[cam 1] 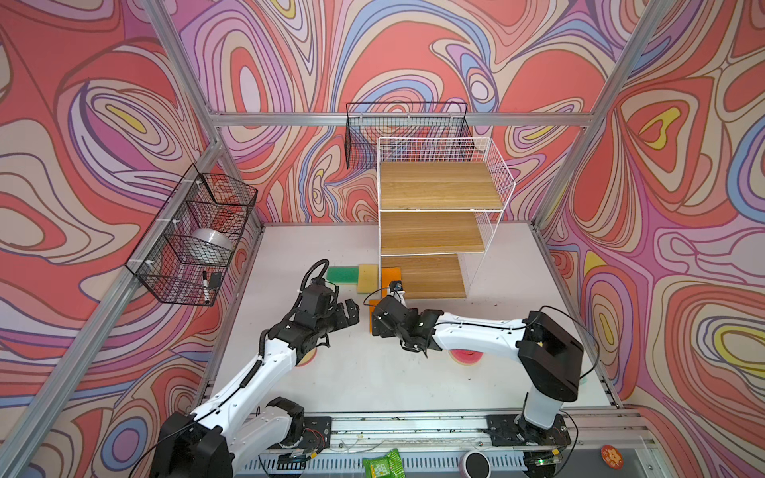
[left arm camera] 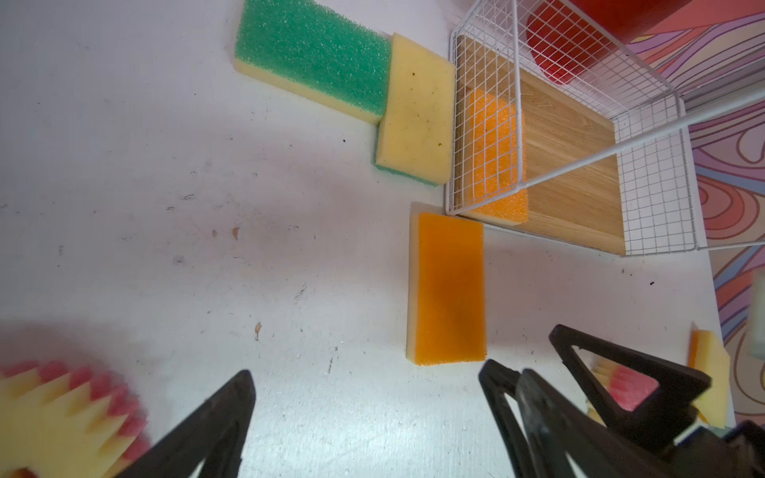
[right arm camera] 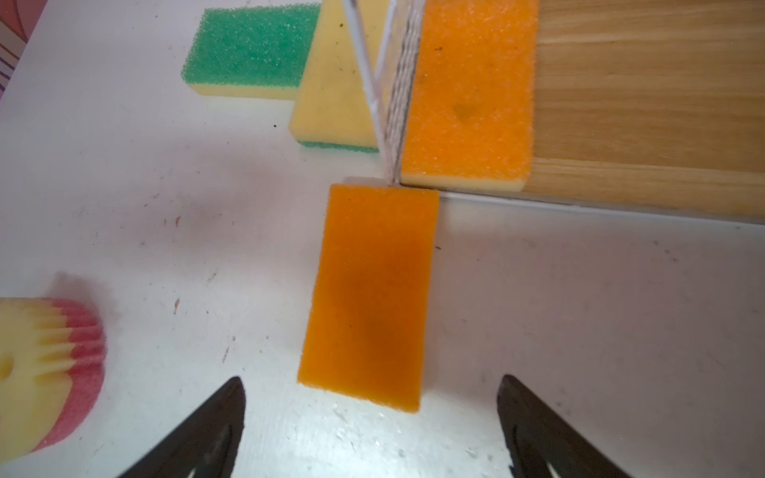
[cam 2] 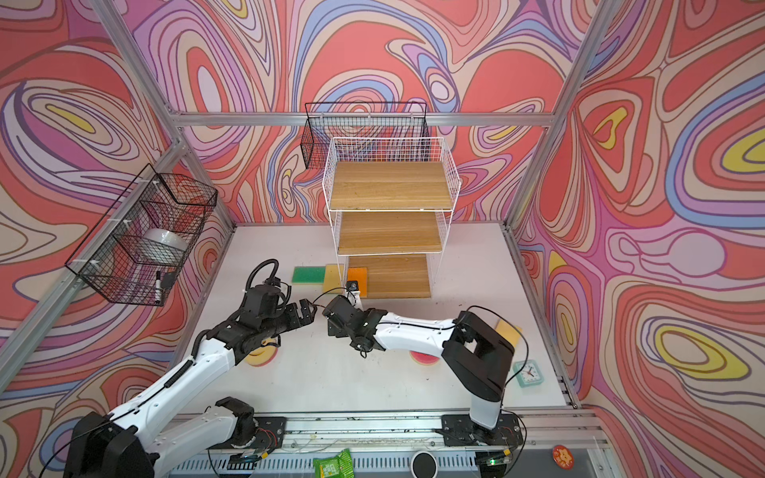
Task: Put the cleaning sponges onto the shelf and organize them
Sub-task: 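Grasp the table's orange sponge with the right gripper while the left gripper draws back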
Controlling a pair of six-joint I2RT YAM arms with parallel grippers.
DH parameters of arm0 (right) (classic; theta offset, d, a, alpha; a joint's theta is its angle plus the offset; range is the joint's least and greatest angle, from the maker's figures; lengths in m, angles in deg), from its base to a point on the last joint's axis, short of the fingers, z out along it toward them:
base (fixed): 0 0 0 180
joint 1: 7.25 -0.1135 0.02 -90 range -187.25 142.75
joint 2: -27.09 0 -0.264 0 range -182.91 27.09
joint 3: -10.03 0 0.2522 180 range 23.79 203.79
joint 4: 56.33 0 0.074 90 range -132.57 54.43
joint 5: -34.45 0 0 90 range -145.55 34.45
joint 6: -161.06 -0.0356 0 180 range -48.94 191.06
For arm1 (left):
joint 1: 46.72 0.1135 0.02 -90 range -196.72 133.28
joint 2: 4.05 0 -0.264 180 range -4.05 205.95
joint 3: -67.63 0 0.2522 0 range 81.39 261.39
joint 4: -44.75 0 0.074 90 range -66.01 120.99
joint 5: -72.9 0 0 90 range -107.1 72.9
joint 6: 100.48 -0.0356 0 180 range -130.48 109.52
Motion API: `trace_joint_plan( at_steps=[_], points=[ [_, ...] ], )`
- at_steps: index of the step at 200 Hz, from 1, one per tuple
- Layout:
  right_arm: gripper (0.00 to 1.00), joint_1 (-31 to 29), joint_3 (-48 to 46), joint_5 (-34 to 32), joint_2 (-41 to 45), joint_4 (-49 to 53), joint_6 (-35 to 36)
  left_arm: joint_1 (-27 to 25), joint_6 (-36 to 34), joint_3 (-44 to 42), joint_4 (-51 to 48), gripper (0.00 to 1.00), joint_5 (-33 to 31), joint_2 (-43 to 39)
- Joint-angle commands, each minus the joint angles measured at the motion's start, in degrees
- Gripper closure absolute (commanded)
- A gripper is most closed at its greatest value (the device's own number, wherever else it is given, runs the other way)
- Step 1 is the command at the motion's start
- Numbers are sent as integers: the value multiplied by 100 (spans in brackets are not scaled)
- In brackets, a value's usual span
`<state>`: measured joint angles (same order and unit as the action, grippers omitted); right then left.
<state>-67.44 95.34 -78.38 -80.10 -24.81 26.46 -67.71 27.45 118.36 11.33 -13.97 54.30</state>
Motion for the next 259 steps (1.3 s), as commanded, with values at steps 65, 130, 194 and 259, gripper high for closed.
trace_joint_plan(
  at_steps=[65, 130, 194, 259],
  points=[
    [2, -64, 748, -250, -958, 785, -304, 95, 426, -530, -233, 0, -370, -274],
    [4, -64, 1085, -193, -1366, 1018, -224, 98, 379, -570, -222, 0, -356, -429],
    [16, -81, 1081, -159, -1447, 1047, -193, 96, 346, -603, -270, 0, -372, -514],
    [28, -110, 909, -298, -1259, 1098, -163, 99, 339, -669, -231, 0, -366, -486]
  ],
)
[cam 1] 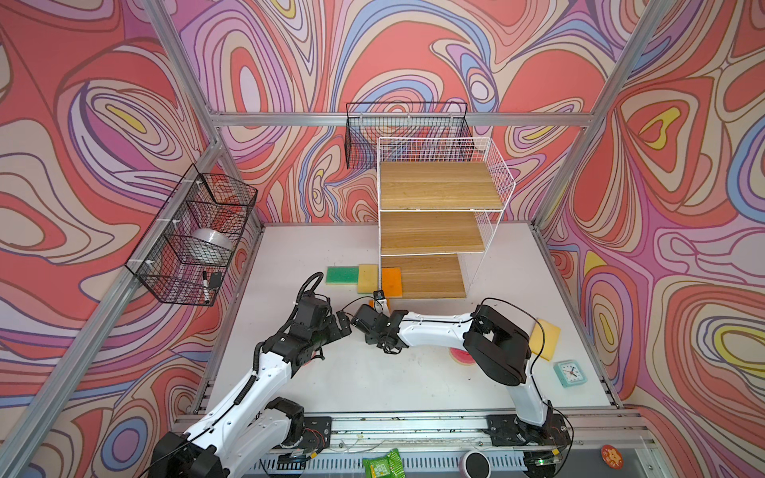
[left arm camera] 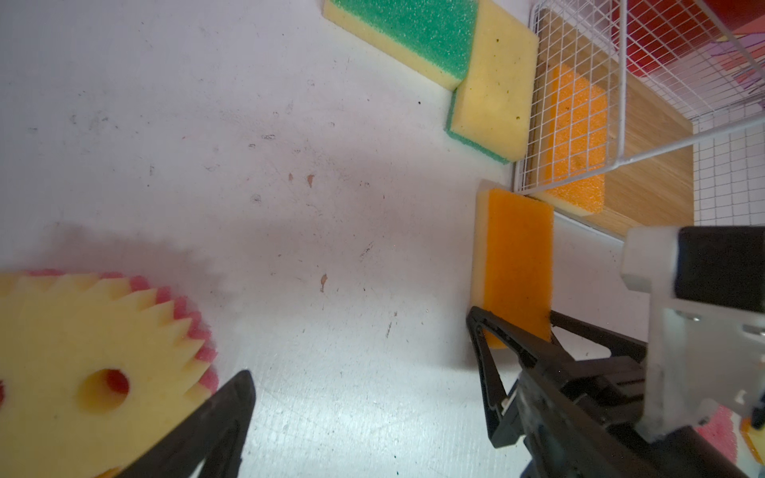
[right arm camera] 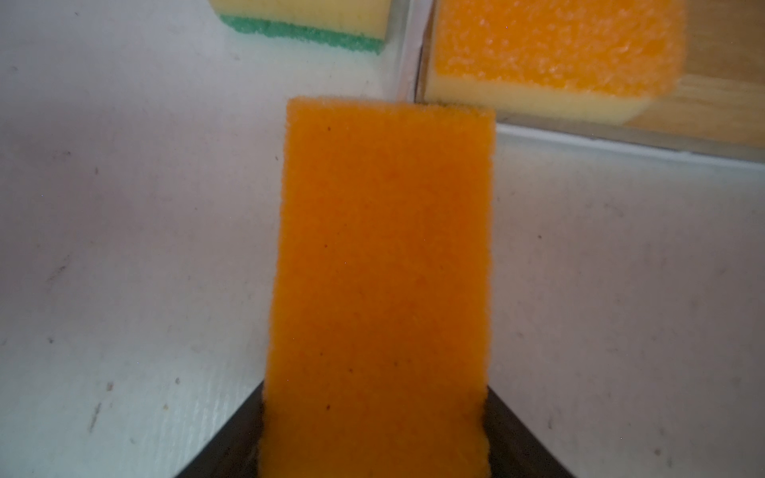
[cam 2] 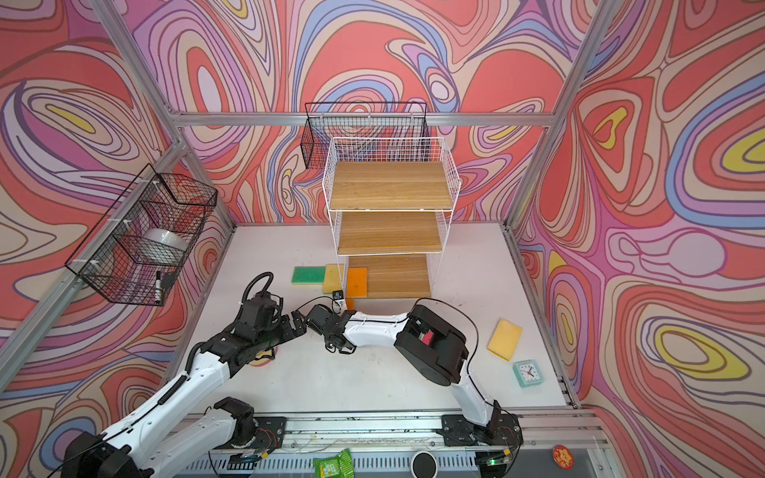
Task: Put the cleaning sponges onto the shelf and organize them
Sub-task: 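Grasp the table's orange sponge with the right gripper while the left gripper draws back, then carry the orange sponge onto the bottom shelf board beside the other orange sponge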
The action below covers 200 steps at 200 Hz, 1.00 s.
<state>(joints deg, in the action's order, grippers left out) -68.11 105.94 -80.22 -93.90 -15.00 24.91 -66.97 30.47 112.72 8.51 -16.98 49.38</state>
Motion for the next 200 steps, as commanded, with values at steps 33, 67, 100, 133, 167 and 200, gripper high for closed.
trace_joint_plan(
  at_steps=[33, 67, 100, 133, 167, 200],
  points=[
    [29, -49, -605, -206, 641, -59, 38, 23, -65, -88, 53, 0, -7, -69],
    [29, -49, -1486, -146, 1486, -498, 58, 21, -168, 0, 4, 0, 94, 20],
    [28, -49, -2361, -230, 2553, -728, 22, -24, -158, -57, 235, 0, 210, 162],
    [27, 9, -2804, -421, 3376, -706, 298, -157, -166, 23, 529, 0, 102, 525],
    [27, 461, -3064, 120, 3764, -1098, 645, -178, -200, 213, 857, 0, 76, 1017],
    [27, 1213, -3227, 899, 3675, -1751, 1053, -172, -236, 345, 1148, 0, 41, 1343]
  ],
)
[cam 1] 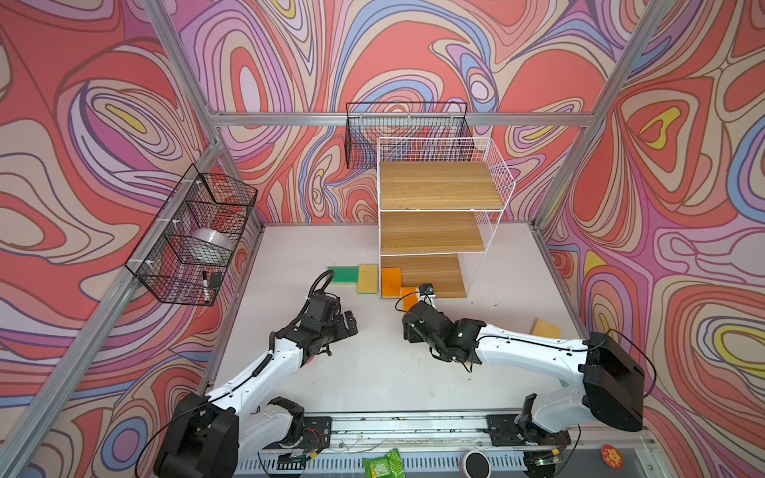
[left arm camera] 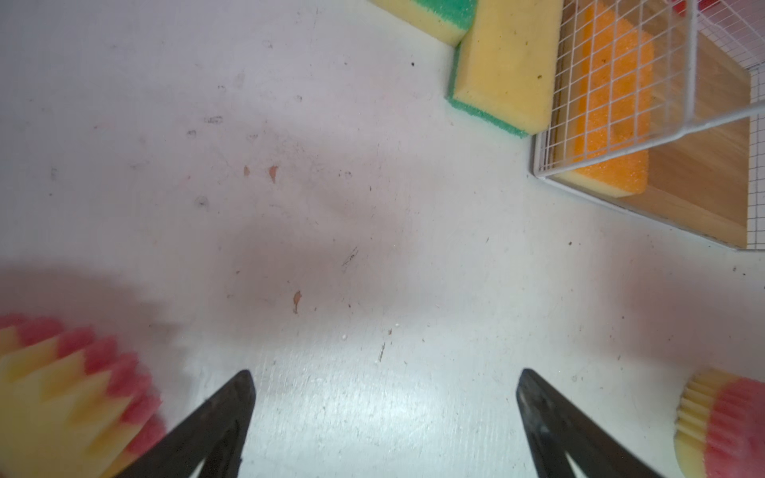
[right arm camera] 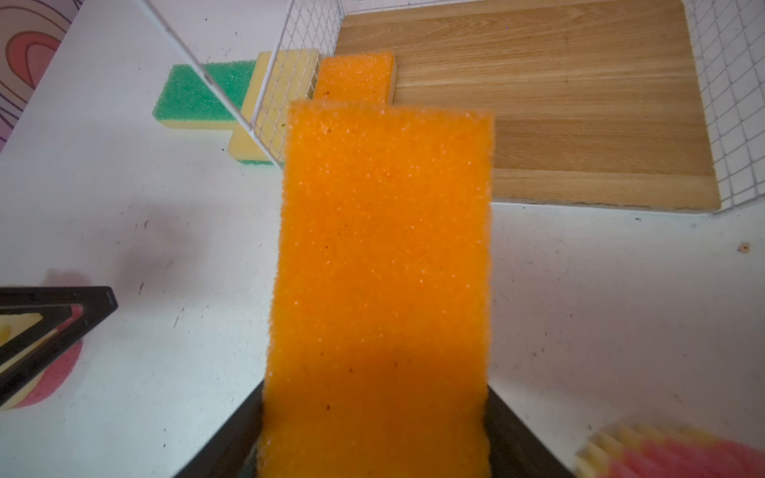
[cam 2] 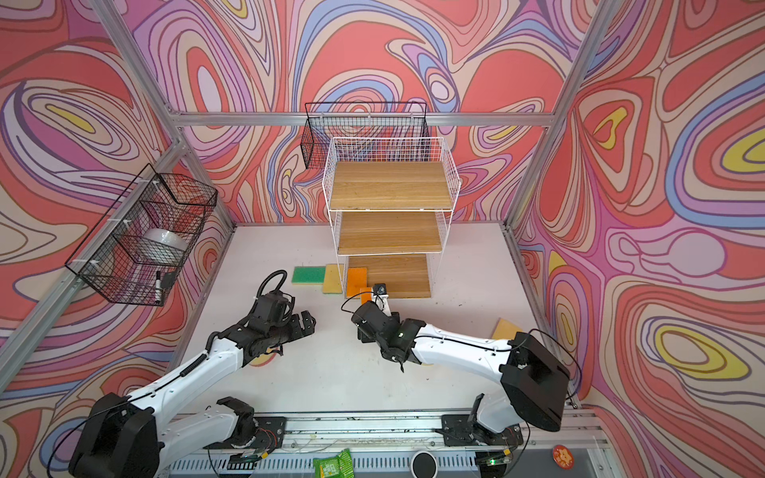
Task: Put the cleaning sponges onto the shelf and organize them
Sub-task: 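Carry the orange sponge onto the bottom shelf board beside the other orange sponge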
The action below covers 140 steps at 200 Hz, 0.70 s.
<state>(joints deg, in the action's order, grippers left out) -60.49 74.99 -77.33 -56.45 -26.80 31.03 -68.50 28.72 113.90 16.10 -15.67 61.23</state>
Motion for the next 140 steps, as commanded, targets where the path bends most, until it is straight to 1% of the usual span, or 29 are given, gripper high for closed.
trace_joint_plan(
  at_steps=[1, 36, 81, 119, 122, 140],
  points=[
    [27, 470, -130, 625, -85, -586, 455, -24, -61, 228, 399, 0, -90, 164],
    [25, 941, 148, 1044, -718, -935, 1019, -14, -66, 249, 616, 0, -133, 343],
    [24, 1429, 484, 1280, -1448, -1221, 1120, -17, -99, 293, 735, 0, -316, 416],
    [24, 1572, 762, 1473, -1761, -1384, 1254, -19, -131, 376, 841, 0, -336, 493],
    [24, 1578, 793, 1481, -1917, -1376, 1272, -19, -124, 384, 859, 0, -338, 506],
    [24, 1610, 998, 1458, -2156, -1300, 1352, -20, -130, 427, 908, 0, -390, 619]
  ],
)
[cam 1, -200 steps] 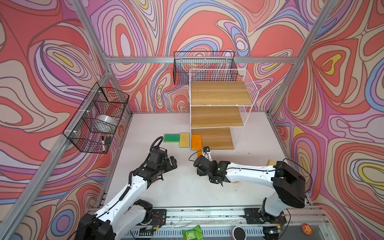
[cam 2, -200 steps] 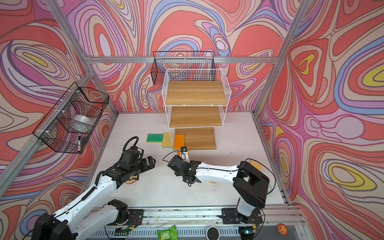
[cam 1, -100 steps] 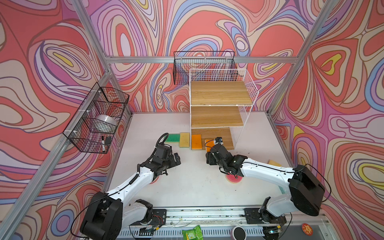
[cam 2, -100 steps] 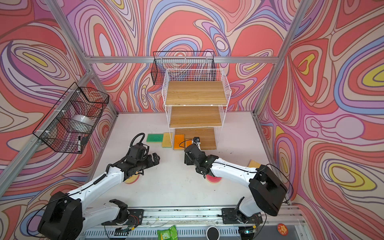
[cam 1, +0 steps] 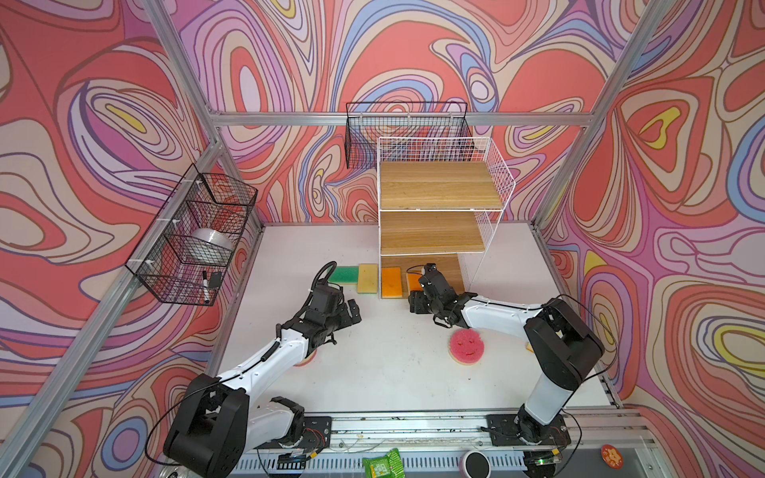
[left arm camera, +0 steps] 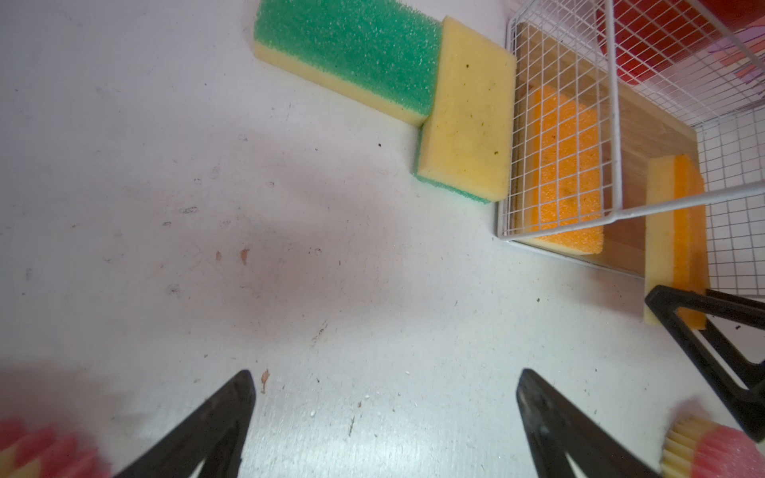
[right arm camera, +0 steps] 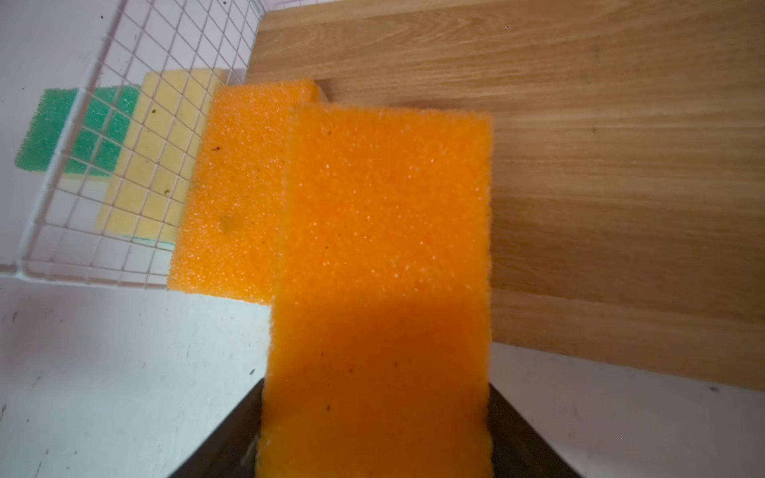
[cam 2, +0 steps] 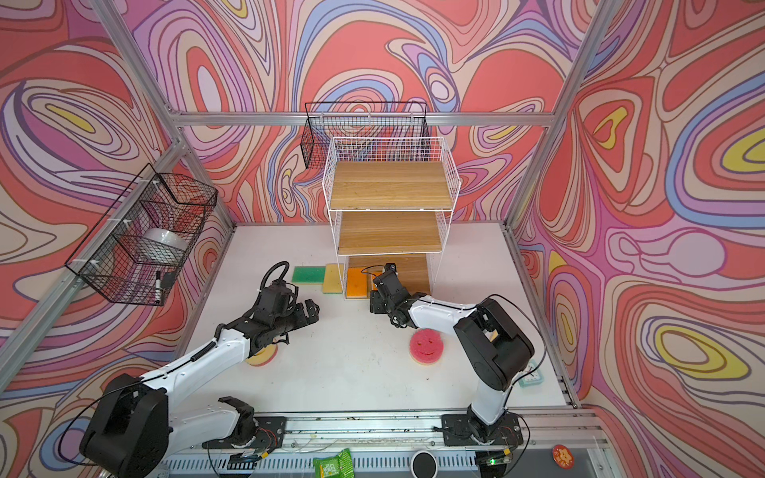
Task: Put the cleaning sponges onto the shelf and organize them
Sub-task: 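Carry the orange sponge onto the bottom shelf board beside the other orange sponge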
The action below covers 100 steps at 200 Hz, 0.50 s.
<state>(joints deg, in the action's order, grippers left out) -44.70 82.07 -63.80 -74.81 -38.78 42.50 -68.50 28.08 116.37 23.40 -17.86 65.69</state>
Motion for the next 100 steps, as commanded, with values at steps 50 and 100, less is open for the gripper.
trace_joint_plan(
  at_steps=[50, 100],
  points=[
    [24, 273, 407, 87, -555, -264, 81, -18, -68, 239, 336, 0, -118, 425],
    [24, 298, 541, 147, -740, -351, 109, -18, -147, 317, 364, 0, -134, 550]
  ],
)
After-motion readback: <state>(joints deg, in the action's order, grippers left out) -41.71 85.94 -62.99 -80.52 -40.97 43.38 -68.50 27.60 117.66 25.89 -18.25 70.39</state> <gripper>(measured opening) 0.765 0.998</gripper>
